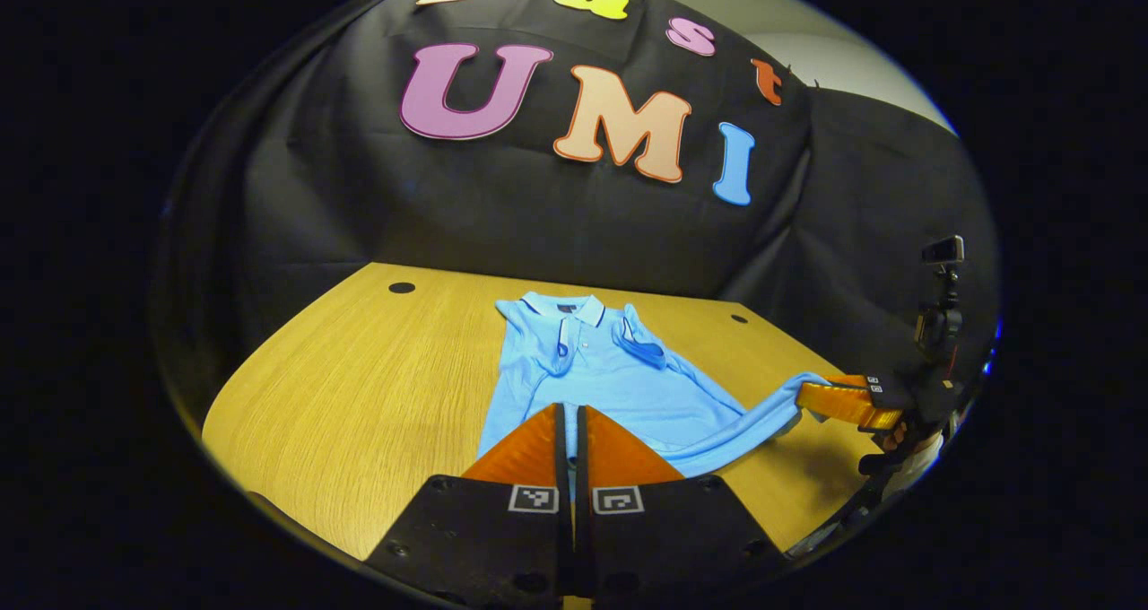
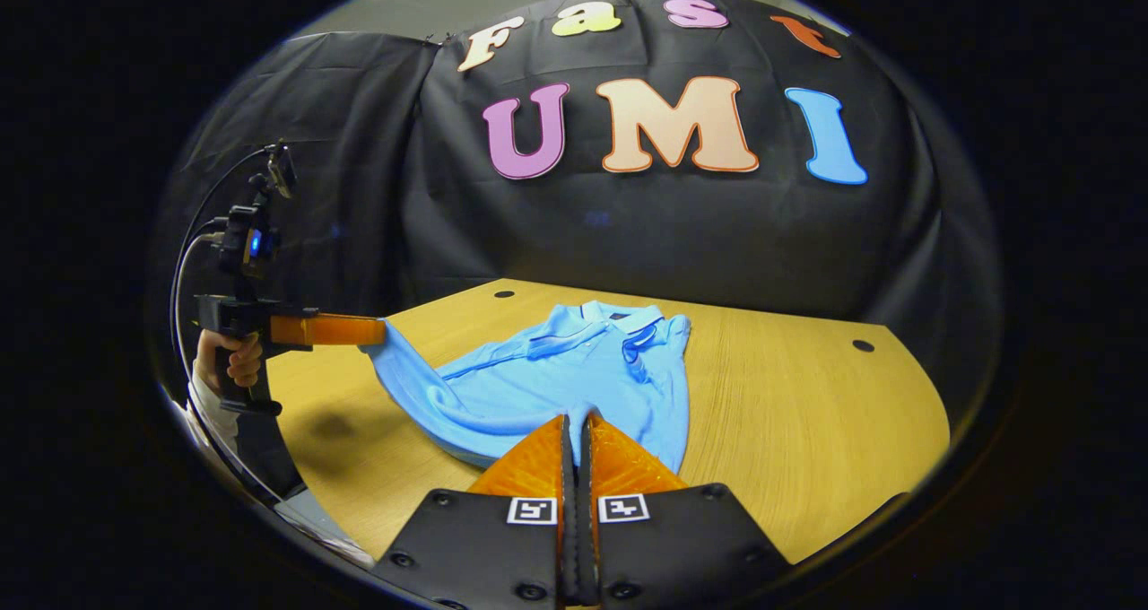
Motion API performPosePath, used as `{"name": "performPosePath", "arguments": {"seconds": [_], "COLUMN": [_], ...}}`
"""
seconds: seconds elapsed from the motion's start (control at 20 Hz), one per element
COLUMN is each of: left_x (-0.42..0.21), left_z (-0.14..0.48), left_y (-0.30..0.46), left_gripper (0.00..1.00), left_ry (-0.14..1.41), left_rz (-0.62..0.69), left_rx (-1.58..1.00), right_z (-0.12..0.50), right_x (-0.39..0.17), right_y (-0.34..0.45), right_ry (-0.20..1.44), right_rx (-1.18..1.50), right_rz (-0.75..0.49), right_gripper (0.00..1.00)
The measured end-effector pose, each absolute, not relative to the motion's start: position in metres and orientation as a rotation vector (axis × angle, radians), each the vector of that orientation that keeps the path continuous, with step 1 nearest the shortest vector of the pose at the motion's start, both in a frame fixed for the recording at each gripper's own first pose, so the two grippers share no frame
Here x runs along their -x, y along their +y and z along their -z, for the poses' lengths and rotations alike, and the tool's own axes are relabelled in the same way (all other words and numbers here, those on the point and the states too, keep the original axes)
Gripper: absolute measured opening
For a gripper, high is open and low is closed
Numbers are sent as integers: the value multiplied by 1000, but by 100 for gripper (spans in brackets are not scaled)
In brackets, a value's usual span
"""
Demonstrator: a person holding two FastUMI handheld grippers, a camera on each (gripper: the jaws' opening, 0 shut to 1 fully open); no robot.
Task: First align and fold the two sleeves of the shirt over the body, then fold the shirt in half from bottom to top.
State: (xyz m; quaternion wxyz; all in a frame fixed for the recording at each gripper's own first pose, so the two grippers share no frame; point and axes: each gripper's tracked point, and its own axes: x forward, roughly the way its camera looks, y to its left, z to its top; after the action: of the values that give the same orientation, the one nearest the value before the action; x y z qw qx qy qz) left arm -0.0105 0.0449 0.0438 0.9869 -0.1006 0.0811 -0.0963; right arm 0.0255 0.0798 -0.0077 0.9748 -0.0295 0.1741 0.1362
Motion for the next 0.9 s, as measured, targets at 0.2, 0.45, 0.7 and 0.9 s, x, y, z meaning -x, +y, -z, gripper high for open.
{"name": "performPosePath", "arguments": {"seconds": [0.2, 0.45, 0.7, 0.9], "left_x": [-33, -97, -162, -217], "left_z": [-65, -80, -84, -92], "left_y": [58, 72, 89, 100], "left_gripper": [0, 0, 0, 0], "left_ry": [136, 118, 139, 126], "left_rz": [180, 160, 119, 73], "left_rx": [209, 245, 286, 256], "right_z": [-1, -2, -2, 18], "right_x": [-79, -148, -220, -278], "right_y": [66, 60, 53, 44], "right_ry": [361, 392, 400, 462], "right_rx": [61, 30, 86, 69], "right_rz": [-221, -190, -153, -112], "right_gripper": [2, 2, 2, 2]}}
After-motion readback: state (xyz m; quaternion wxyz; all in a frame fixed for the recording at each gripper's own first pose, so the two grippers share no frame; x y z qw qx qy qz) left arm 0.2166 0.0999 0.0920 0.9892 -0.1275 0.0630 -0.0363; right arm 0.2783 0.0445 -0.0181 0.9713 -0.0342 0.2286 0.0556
